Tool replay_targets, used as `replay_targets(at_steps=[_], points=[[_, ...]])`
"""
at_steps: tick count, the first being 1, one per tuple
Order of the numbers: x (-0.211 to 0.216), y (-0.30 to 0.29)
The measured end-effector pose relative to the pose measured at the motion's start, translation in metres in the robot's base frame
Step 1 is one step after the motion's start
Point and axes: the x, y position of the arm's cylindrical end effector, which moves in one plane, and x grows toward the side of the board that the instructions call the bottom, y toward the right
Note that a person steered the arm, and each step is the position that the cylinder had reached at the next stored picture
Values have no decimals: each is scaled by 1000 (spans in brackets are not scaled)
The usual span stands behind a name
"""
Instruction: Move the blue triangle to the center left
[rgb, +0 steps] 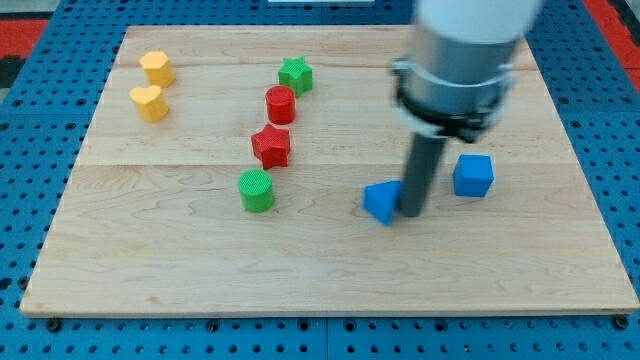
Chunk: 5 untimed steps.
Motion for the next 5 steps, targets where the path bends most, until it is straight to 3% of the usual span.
replay_targets(at_steps=[1,2,3,4,5], points=[[-24,5],[-29,-26],[28,-49],[29,-49],[29,-112]])
